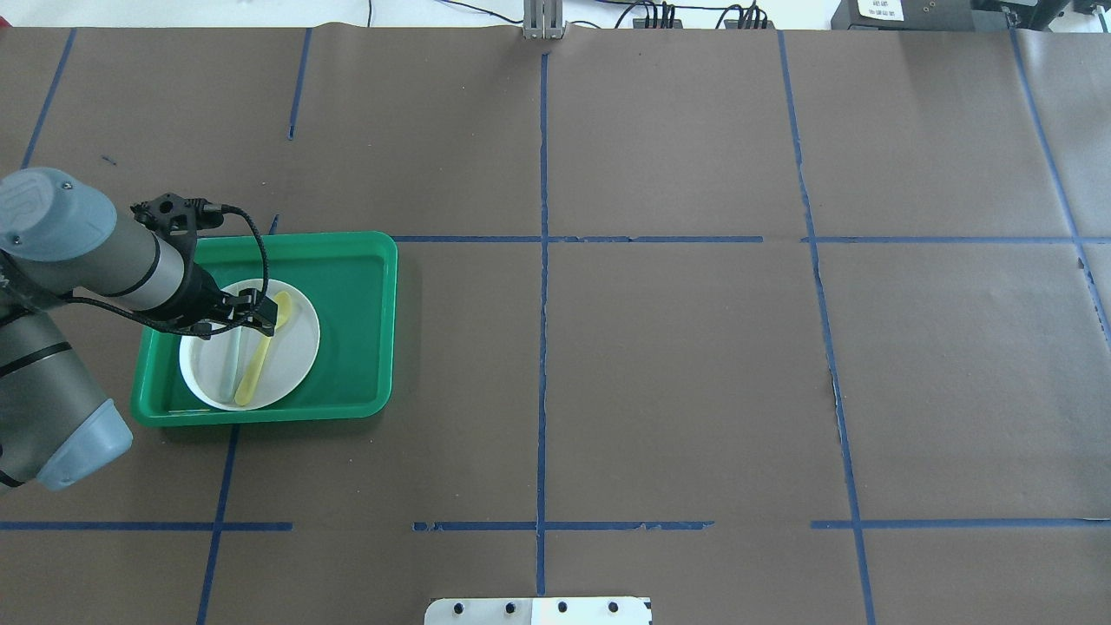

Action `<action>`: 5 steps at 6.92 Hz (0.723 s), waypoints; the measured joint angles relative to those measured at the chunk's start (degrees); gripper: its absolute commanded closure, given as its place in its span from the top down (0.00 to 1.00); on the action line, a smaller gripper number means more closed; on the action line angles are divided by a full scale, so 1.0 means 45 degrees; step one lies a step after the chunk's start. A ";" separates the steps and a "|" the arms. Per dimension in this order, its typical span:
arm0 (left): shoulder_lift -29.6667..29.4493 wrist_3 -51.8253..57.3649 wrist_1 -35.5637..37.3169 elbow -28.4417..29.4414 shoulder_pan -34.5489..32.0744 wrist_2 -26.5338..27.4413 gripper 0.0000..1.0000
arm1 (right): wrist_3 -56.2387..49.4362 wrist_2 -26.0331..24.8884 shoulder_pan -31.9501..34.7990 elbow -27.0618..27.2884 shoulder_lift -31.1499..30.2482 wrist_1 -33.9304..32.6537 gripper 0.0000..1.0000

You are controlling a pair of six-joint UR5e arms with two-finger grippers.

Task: Place spoon
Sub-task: 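Move the left gripper over the yellow spoon on the white plate, then lower the left gripper and close it on the yellow spoon handle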

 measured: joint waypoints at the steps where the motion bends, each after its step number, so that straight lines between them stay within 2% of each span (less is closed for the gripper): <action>1: -0.0047 -0.0065 -0.0125 0.0130 0.0133 0.0043 0.67 | -0.0004 0.0000 0.0000 0.0000 0.0000 -0.0007 1.00; 5: -0.0448 -0.0060 -0.0161 0.0557 0.0414 0.0125 0.64 | -0.0009 0.0000 0.0000 0.0000 0.0000 -0.0013 1.00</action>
